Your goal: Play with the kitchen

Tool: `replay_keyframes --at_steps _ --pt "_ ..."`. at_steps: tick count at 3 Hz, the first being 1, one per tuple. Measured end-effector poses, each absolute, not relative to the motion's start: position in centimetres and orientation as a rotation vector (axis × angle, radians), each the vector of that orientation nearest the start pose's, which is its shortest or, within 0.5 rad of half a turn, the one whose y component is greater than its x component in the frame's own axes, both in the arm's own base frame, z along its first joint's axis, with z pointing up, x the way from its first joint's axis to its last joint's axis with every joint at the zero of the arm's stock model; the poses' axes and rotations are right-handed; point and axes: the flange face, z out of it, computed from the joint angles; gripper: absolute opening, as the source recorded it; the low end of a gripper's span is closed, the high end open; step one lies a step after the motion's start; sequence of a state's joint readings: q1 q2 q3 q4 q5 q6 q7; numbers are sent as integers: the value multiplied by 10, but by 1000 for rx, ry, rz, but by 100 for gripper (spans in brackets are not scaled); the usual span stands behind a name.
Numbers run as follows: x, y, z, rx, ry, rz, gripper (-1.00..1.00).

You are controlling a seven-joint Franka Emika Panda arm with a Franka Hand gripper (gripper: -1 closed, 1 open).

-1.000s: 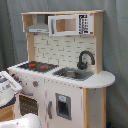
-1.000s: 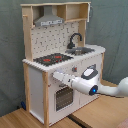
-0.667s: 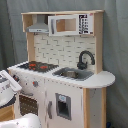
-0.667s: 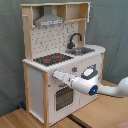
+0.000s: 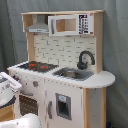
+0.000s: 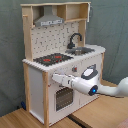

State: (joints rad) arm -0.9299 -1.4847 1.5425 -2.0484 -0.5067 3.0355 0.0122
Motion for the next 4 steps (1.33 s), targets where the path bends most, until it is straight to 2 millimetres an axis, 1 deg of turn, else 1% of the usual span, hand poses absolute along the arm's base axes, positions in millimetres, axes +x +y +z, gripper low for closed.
replay_keyframes --at_steps 4 --pt "346 534 332 516 1484 629 -100"
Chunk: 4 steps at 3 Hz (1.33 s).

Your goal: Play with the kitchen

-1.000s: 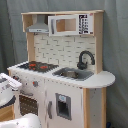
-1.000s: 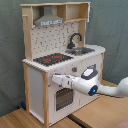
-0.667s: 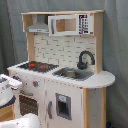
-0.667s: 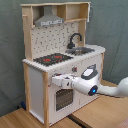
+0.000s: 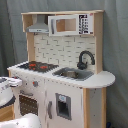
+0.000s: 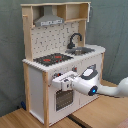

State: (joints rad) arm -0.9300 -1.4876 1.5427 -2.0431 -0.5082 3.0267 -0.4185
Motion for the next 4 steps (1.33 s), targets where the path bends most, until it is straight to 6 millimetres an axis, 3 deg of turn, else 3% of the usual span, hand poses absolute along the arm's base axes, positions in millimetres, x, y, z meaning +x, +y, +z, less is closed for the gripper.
replay_keyframes --at_steps 1,2,3,4 --pt "346 534 332 497 1489 609 -100" --pt "346 534 332 497 1488 609 100" --pt "326 524 361 525 1456 645 100" --pt "299 517 366 534 1448 654 100"
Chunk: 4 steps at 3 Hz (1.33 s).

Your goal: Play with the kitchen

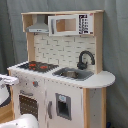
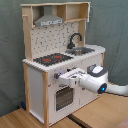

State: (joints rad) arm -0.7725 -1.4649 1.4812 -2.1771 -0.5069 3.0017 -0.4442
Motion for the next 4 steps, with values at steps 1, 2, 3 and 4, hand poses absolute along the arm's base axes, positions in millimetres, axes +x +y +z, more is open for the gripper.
replay_keyframes --at_steps 1,2,3,4 --pt "272 515 369 541 1428 658 100" --pt "272 501 414 574 1343 640 100" --pt "273 487 465 608 1258 637 100" --pt "271 468 518 667 1161 647 100"
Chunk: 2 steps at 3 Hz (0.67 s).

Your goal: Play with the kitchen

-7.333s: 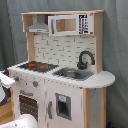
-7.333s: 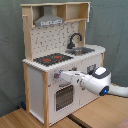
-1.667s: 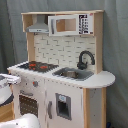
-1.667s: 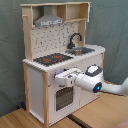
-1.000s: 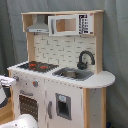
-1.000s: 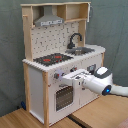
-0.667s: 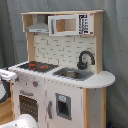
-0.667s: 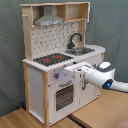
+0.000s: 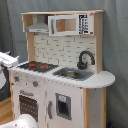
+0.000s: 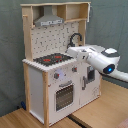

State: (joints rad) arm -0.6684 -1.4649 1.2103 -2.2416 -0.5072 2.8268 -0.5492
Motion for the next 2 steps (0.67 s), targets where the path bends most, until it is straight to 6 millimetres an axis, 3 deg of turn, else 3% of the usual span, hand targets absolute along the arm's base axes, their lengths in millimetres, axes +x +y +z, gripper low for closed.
replay_keyframes --at_steps 2 --pt "257 438 599 828 945 699 100"
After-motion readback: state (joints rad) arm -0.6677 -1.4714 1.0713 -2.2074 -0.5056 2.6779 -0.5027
